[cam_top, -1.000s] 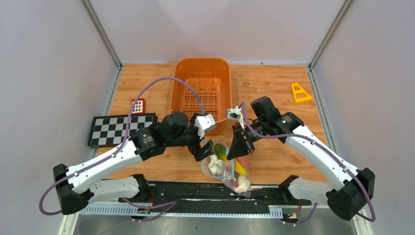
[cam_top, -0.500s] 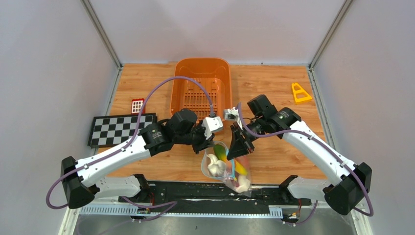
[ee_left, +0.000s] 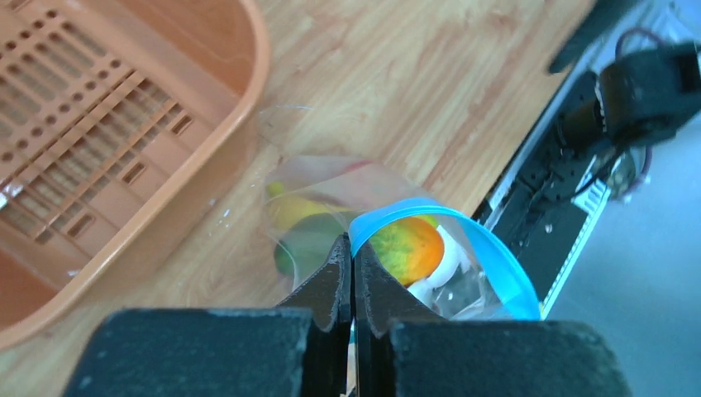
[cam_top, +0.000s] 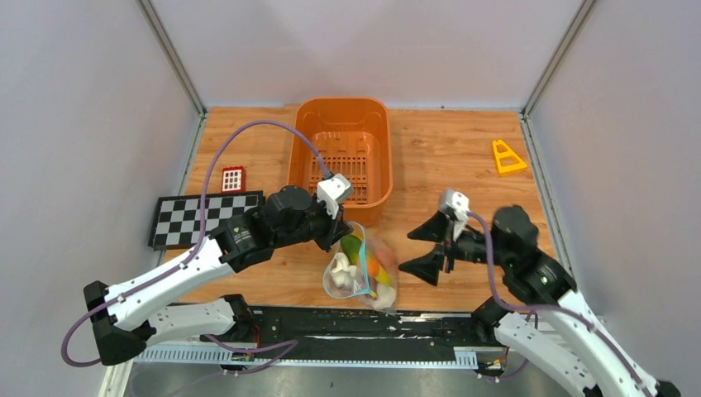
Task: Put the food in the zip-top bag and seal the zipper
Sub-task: Zip the zipper food storage bag at the center of the board.
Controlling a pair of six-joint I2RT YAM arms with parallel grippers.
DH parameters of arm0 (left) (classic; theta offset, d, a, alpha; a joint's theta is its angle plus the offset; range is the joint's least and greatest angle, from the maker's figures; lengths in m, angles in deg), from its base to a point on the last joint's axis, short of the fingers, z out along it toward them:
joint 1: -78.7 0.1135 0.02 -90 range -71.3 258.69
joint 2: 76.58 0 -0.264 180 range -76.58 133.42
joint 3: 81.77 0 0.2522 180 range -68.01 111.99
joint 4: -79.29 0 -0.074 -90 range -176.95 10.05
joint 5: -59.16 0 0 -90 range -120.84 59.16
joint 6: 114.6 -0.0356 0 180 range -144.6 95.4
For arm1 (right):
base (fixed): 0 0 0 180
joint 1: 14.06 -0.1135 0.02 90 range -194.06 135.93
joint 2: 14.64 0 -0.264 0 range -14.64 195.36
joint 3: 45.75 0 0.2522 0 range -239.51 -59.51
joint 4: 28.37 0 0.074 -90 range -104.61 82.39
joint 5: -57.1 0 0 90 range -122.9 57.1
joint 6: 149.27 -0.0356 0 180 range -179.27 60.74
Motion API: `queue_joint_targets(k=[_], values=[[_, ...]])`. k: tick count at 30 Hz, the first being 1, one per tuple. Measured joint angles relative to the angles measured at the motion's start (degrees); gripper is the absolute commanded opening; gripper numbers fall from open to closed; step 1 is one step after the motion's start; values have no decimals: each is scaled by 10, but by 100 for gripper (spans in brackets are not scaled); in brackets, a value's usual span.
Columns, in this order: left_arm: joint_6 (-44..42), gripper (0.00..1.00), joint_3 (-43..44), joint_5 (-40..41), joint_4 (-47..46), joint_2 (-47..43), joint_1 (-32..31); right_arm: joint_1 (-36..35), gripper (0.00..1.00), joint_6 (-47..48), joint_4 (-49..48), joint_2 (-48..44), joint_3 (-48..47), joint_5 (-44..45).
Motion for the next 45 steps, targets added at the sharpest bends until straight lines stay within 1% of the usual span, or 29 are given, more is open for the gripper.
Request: queue_joint_targets(k=[2, 5, 6, 9, 12, 15, 18, 21, 25, 27, 30, 32, 34, 39, 41, 45], values=[[47, 0, -4, 26, -4, -11, 0, 0, 77, -30, -56, -95, 67, 35], [114, 0, -12, 57, -8, -23, 0, -1, 67, -54, -106, -182, 126, 63], [131, 0, -13, 66, -8, -25, 0, -1, 65, -58, -122, -203, 143, 70], [183, 0, -15, 92, -8, -31, 0, -1, 59, -67, -150, -241, 191, 82], [219, 0, -20, 115, -7, -41, 0, -4, 58, -70, -163, -243, 218, 83], [243, 0, -22, 138, 0, -48, 0, -16, 58, -77, -176, -224, 228, 88], [258, 0, -25, 158, 3, -52, 0, -49, 58, -85, -202, -198, 229, 110], [270, 0, -34, 178, 8, -61, 0, -122, 60, -79, -232, -168, 237, 156], [276, 0, -37, 199, 17, -68, 0, -264, 64, -45, -272, -107, 250, 263], [279, 0, -37, 207, 18, -71, 0, -340, 63, -18, -305, -76, 260, 330], [280, 0, -37, 214, 18, -74, 0, -405, 60, 13, -355, -31, 273, 401], [280, 0, -37, 217, 18, -75, 0, -429, 60, 30, -388, -2, 280, 441], [280, 0, -37, 219, 18, -76, 0, -448, 57, 47, -424, 21, 287, 479], [281, 0, -38, 222, 18, -77, 0, -459, 40, 83, -512, 60, 308, 538], [281, 0, -38, 222, 18, -77, 0, -459, 39, 91, -536, 77, 311, 549], [280, 0, -38, 222, 18, -77, 0, -461, 40, 96, -564, 96, 316, 554]])
